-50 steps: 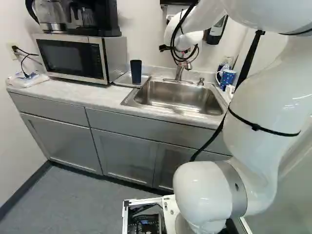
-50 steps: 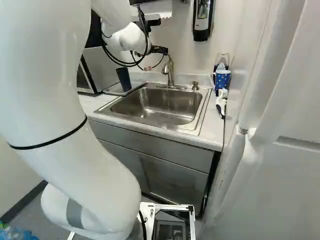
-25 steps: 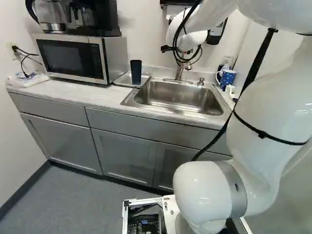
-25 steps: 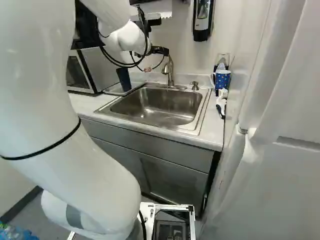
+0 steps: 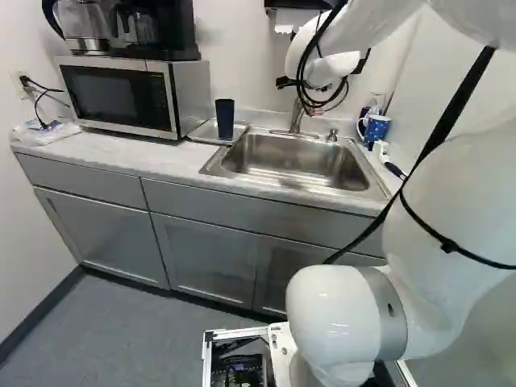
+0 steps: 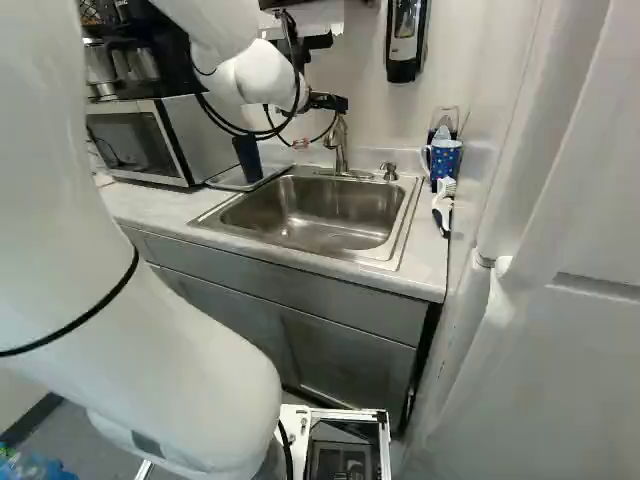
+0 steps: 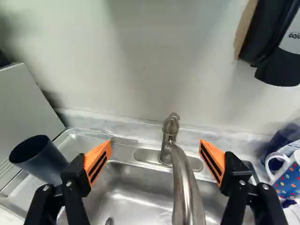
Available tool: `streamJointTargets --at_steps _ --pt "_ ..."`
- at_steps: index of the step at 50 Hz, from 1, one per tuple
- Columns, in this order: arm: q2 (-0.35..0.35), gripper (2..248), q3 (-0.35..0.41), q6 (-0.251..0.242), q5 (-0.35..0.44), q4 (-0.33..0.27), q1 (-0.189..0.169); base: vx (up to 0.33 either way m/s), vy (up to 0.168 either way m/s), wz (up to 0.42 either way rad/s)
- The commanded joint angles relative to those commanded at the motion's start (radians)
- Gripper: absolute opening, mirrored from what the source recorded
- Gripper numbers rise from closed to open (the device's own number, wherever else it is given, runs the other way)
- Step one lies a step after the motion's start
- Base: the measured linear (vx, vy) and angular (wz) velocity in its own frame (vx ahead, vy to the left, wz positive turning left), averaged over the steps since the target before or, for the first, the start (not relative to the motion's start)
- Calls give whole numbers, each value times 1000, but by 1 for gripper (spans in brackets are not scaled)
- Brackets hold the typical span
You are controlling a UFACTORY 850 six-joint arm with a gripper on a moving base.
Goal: Rinse the cup and place it in the tray
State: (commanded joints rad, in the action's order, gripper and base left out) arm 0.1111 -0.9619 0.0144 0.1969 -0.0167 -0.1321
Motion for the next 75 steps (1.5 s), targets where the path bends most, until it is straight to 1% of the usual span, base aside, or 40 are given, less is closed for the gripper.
streamJointTargets --at_steps 11,23,39,75 --pt "29 247 27 0 -30 0 -18 0 0 0" --pt "50 247 47 0 -112 0 -33 0 0 0" --pt "76 247 70 0 -270 -2 -48 0 0 0" --pt "85 247 78 0 -651 -25 -49 0 0 0"
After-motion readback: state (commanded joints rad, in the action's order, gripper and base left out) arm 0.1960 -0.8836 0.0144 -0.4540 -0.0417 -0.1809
